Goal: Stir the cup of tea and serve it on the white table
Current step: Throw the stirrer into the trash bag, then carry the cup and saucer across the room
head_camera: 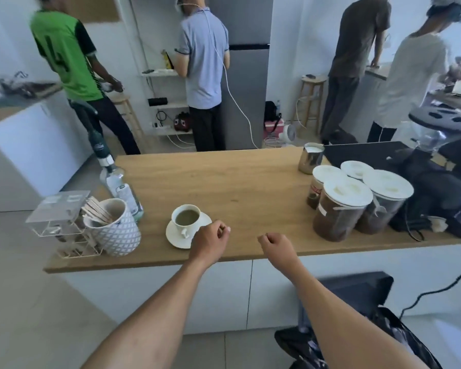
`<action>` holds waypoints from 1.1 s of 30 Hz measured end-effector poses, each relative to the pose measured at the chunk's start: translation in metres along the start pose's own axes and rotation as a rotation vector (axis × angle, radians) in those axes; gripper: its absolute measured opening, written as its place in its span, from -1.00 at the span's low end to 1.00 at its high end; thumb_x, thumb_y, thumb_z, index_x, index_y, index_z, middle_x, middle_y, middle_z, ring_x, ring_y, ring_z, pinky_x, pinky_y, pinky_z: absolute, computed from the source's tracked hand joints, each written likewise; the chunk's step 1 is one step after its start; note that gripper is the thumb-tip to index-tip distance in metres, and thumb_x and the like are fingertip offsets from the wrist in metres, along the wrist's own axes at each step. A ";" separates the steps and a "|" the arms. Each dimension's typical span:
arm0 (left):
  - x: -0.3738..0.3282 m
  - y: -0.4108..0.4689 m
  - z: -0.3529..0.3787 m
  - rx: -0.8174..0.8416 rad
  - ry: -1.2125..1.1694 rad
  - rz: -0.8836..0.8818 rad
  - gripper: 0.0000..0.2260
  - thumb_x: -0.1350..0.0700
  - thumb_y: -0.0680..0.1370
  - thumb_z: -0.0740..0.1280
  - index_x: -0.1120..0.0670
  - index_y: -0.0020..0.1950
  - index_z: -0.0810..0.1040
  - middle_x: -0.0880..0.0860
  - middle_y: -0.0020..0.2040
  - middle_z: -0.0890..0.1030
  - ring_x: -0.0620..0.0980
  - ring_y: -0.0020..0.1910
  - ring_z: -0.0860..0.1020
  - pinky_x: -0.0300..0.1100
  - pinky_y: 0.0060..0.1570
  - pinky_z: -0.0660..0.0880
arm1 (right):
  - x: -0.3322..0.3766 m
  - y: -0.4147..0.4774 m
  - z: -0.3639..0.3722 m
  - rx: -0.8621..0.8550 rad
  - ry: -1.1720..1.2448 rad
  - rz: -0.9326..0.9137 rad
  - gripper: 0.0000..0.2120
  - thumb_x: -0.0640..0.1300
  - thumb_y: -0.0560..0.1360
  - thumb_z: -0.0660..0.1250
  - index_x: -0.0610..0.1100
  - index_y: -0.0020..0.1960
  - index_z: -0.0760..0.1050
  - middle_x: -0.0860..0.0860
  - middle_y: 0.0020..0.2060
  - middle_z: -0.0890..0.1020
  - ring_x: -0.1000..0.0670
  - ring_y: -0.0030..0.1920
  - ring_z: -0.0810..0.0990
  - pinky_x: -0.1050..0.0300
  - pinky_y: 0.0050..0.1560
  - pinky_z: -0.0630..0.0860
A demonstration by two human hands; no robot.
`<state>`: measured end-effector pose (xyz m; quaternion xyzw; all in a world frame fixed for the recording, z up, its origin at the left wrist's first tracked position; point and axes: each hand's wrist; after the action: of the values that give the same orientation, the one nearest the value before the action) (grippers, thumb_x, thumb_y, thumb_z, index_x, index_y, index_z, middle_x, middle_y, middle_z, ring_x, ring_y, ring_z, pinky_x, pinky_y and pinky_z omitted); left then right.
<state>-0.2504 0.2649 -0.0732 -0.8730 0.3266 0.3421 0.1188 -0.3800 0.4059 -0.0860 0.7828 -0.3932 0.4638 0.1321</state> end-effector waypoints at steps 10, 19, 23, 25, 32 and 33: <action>0.045 0.050 -0.077 -0.222 -0.016 -0.074 -0.80 -0.03 0.59 0.27 0.04 -0.11 0.59 -0.08 -0.25 0.62 0.03 -0.19 0.59 -0.16 -0.27 0.40 | 0.079 0.060 0.060 0.041 0.082 -0.056 -0.70 -0.04 0.48 0.21 -0.13 -0.38 0.37 -0.02 -0.46 0.42 0.00 -0.41 0.35 0.11 -0.35 0.32; 0.091 0.083 -0.104 -0.294 -0.035 -0.127 -0.83 -0.04 0.61 0.26 0.02 -0.02 0.58 -0.07 -0.14 0.64 0.03 -0.11 0.60 -0.18 -0.20 0.37 | 0.112 0.091 0.097 0.003 0.137 -0.016 -0.64 -0.07 0.55 0.21 -0.32 -0.26 0.49 -0.06 -0.41 0.51 -0.05 -0.36 0.45 0.09 -0.29 0.37; 0.109 0.093 -0.099 -0.299 -0.099 -0.192 -0.83 -0.04 0.60 0.27 0.03 0.01 0.57 -0.03 -0.03 0.68 0.05 -0.02 0.62 -0.18 -0.13 0.37 | 0.111 0.096 0.110 -0.060 0.137 0.043 -0.65 0.02 0.61 0.17 -0.25 -0.15 0.45 -0.03 -0.35 0.50 0.00 -0.30 0.45 0.07 -0.24 0.32; 0.120 0.098 -0.093 -0.271 -0.106 -0.221 -0.79 -0.06 0.60 0.25 0.05 0.05 0.54 0.01 0.03 0.67 0.08 0.04 0.61 -0.16 -0.08 0.40 | 0.108 0.097 0.115 -0.070 0.140 0.068 -0.67 0.05 0.62 0.14 -0.19 -0.14 0.42 -0.03 -0.30 0.48 -0.06 -0.21 0.47 0.05 -0.12 0.33; 0.147 0.110 -0.075 -0.043 -0.077 -0.423 -0.50 -0.22 0.58 0.09 0.15 0.25 0.46 0.20 0.23 0.56 0.25 0.21 0.52 0.09 0.19 0.46 | 0.095 0.103 0.134 -0.038 0.120 0.171 -0.56 0.13 0.61 0.10 -0.24 0.03 0.49 -0.12 -0.11 0.56 -0.17 0.04 0.53 -0.04 0.13 0.42; 0.147 0.111 -0.074 -0.041 -0.083 -0.426 -0.49 -0.21 0.59 0.09 0.17 0.27 0.45 0.22 0.24 0.55 0.25 0.22 0.51 0.08 0.20 0.46 | 0.095 0.104 0.136 -0.025 0.119 0.186 -0.54 0.15 0.61 0.09 -0.25 0.08 0.48 -0.14 -0.05 0.56 -0.17 0.07 0.52 -0.05 0.17 0.43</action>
<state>-0.2032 0.0765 -0.1165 -0.9097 0.1227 0.3515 0.1842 -0.3470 0.2132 -0.0965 0.7124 -0.4613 0.5147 0.1216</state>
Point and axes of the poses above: each hand's wrist, its own y-axis towards the middle knuckle, its own z-axis out of the palm, x = y × z
